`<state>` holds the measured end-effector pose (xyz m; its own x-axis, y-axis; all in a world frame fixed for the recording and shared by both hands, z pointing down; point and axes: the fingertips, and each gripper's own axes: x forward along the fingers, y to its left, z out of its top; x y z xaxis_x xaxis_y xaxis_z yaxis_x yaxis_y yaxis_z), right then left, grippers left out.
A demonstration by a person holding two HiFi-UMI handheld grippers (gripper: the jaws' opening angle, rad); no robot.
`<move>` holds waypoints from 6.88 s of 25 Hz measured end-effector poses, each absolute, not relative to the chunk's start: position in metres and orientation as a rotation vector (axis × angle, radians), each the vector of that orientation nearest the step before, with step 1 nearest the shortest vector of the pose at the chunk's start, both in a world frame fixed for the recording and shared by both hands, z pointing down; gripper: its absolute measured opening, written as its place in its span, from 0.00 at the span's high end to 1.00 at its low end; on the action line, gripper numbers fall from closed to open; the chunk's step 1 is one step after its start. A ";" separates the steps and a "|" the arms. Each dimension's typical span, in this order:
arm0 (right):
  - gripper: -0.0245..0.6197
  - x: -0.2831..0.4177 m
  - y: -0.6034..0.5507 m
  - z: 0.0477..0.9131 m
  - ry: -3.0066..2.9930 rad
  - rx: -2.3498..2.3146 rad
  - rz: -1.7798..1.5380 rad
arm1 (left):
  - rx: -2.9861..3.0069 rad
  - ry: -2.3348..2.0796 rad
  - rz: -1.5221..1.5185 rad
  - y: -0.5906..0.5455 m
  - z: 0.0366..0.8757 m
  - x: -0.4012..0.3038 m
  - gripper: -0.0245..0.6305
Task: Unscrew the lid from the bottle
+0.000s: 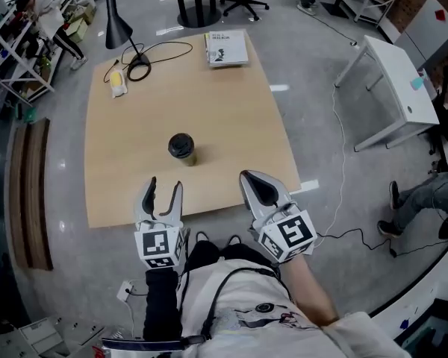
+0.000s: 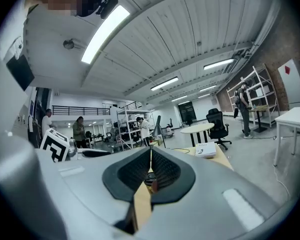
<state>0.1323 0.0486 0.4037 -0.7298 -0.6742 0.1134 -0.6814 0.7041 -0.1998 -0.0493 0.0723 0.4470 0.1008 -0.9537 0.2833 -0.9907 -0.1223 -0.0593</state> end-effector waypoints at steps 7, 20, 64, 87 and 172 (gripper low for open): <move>0.83 0.096 0.018 0.415 -2.872 1.032 0.378 | 2.215 -1.770 0.555 0.046 0.516 -0.078 0.28; 0.52 0.028 -0.064 0.461 -2.683 0.901 0.478 | 2.364 -1.313 0.796 -0.026 0.691 -0.070 0.04; 0.22 -0.024 -0.081 0.533 -2.257 0.228 0.540 | 2.706 -1.294 0.477 -0.108 0.601 0.007 0.28; 0.20 0.059 0.006 0.369 -1.852 -0.815 -0.452 | 2.789 -1.503 0.216 -0.062 0.395 0.093 0.30; 0.25 -0.024 -0.038 0.295 -2.217 -0.638 -0.311 | 2.793 -1.539 0.118 -0.099 0.340 0.024 0.30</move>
<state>-0.0239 -0.0378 0.2950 -0.5600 0.3430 0.7541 0.5372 0.8433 0.0153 0.0238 -0.0993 0.3403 0.5325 -0.8455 0.0405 -0.8418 -0.5340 -0.0792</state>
